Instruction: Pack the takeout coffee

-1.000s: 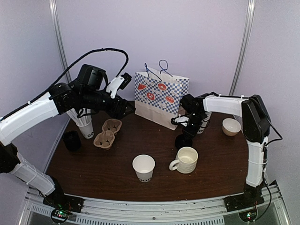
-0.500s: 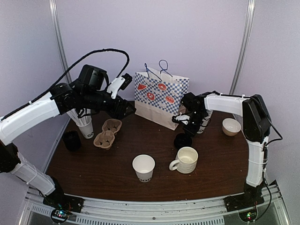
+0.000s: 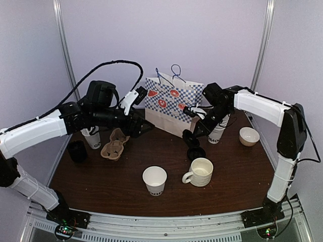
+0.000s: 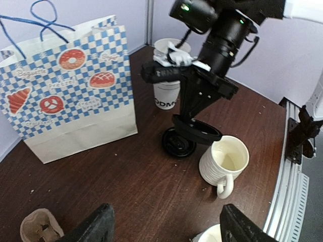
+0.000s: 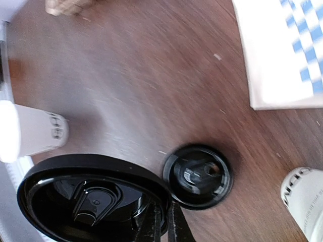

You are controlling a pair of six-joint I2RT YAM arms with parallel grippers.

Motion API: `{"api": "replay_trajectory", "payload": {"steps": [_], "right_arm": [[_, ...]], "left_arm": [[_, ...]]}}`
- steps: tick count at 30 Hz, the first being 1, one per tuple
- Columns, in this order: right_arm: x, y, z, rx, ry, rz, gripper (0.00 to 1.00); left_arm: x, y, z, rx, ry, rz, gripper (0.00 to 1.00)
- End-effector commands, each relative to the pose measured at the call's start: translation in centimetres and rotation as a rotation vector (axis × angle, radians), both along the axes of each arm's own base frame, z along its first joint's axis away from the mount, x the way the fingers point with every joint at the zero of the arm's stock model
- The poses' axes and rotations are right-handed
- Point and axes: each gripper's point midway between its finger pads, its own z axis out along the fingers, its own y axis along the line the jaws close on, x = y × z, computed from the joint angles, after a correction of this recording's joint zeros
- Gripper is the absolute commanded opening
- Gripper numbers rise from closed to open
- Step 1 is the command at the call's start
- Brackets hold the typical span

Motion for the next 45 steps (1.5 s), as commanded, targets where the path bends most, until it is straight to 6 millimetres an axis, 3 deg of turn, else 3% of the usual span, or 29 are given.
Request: {"api": "replay_trajectory", "payload": {"steps": [1, 5, 6, 7, 14, 23, 31, 45], "right_arm": [[-3.1, 4.0, 9.0, 0.357, 0.052, 0.107, 0.01], [-5.0, 5.9, 14.5, 0.580, 0.092, 0.171, 0.02], [-5.3, 6.1, 15.6, 0.620, 0.100, 0.183, 0.02], [-5.6, 6.3, 16.4, 0.652, 0.104, 0.191, 0.02], [-7.6, 6.5, 19.1, 0.776, 0.162, 0.240, 0.02], [-8.1, 6.6, 19.6, 0.823, 0.186, 0.235, 0.03], [-8.2, 7.0, 19.7, 0.839, 0.205, 0.241, 0.04], [-8.7, 6.9, 19.7, 0.841, 0.209, 0.247, 0.05]], "left_arm": [[-3.0, -2.7, 4.5, -0.172, -0.243, -0.198, 0.77], [-5.2, -4.5, 6.7, -0.273, -0.444, -0.277, 0.82], [-5.5, -4.9, 7.1, -0.285, -0.479, -0.274, 0.95], [-5.8, -5.4, 7.5, -0.290, -0.511, -0.275, 0.97], [-6.3, -7.8, 8.9, -0.311, -0.588, -0.283, 0.97], [-5.2, -8.2, 10.1, -0.342, -0.639, -0.198, 0.98], [-5.8, -9.9, 9.8, -0.362, -0.607, -0.273, 0.96], [-4.8, -10.8, 9.0, -0.336, -0.580, -0.251, 0.87]]}}
